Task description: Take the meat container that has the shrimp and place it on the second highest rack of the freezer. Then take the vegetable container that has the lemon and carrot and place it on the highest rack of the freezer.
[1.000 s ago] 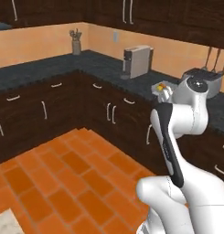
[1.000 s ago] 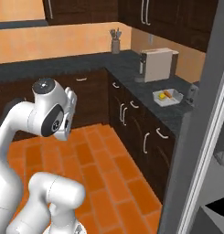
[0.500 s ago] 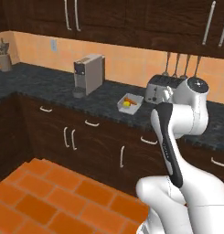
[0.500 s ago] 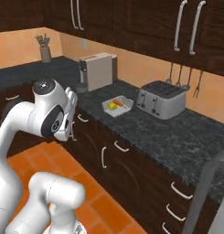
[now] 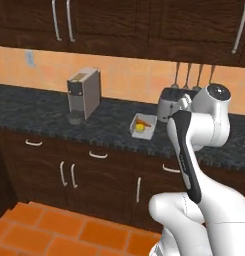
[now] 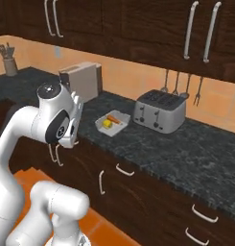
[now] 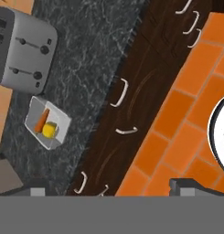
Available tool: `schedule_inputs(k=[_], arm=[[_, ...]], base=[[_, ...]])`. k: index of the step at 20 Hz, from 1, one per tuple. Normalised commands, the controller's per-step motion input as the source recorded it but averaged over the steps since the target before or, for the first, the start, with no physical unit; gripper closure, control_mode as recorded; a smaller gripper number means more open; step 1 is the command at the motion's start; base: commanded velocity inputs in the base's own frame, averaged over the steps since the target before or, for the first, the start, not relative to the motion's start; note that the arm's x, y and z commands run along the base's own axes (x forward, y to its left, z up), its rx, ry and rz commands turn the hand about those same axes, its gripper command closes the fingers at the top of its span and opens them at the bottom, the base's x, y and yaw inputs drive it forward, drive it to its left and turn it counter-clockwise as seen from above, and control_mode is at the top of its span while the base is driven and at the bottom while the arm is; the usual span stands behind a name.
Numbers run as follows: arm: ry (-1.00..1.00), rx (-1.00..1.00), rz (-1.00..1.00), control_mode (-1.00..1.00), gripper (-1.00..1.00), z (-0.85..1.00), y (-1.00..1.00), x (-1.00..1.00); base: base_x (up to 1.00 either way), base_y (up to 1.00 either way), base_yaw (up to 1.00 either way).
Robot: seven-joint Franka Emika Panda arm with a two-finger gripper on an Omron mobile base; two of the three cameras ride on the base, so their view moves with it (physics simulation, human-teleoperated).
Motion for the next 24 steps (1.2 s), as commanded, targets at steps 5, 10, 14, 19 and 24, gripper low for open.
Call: schedule_inputs(k=[5,10,14,19,24], arm=[[0.00,0.00,0.00,1.00,-1.00,0.00,0.00,0.00],[0.00,0.00,0.00,1.00,-1.00,0.00,0.00,0.00],[0.00,0.00,0.00,1.00,-1.00,0.00,0.00,0.00],[0.00,0.00,0.00,1.00,-1.00,0.00,0.00,0.00],[0.00,0.00,0.00,1.00,-1.00,0.00,0.00,0.00]], base=[[0.50,0.29,-0.34],[0.88,0.38,-0.34],[0.62,0.44,-0.30],[0.34,0.33,-0.30],[0.13,0.29,-0.29]])
